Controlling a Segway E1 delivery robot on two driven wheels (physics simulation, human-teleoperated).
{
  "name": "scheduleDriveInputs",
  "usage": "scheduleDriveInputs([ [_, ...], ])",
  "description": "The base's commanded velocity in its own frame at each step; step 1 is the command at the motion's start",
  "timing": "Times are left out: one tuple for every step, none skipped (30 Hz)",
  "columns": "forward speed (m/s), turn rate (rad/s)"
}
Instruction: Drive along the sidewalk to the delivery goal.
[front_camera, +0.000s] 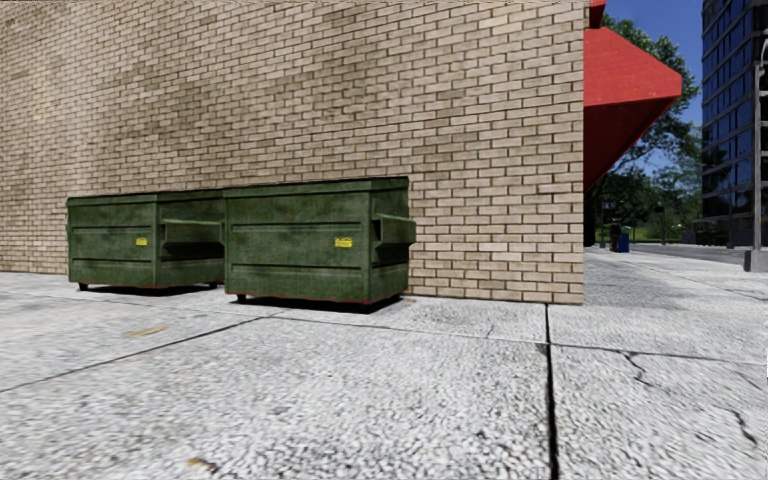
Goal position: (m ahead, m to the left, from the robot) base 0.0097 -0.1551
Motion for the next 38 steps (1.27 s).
scheduleDriveInputs([
  [1.34, -0.45],
  [1.29, -0.45],
  [1.23, -0.45],
  [1.08, -0.45],
  [0.95, -0.45],
  [0.95, -0.45],
  [0.76, -0.45],
  [0.41, -0.04],
  [0.0, 0.0],
  [0.0, 0.0],
  [0.0, 0.0],
  [0.0, 0.0],
  [0.0, 0.0],
  [0.0, 0.0],
  [0.0, 0.0],
  [0.0, 0.0],
  [0.0, 0.0],
  [0.0, 0.0],
  [0.0, 0.0],
  [0.0, 0.0],
  [0.0, 0.0],
  [0.0, 0.0],
  [0.0, 0.0],
  [0.0, 0.0],
  [0.0, 0.0],
  [0.0, 0.0],
  [0.0, 0.0],
  [0.0, 0.0],
  [0.0, 0.0],
  [0.0, 0.0],
  [0.0, 0.0],
  [0.0, 0.0],
  [0.0, 0.0],
  [0.0, 0.0],
  [0.0, 0.0],
  [0.0, 0.0],
  [0.0, 0.0],
  [0.0, 0.0],
])
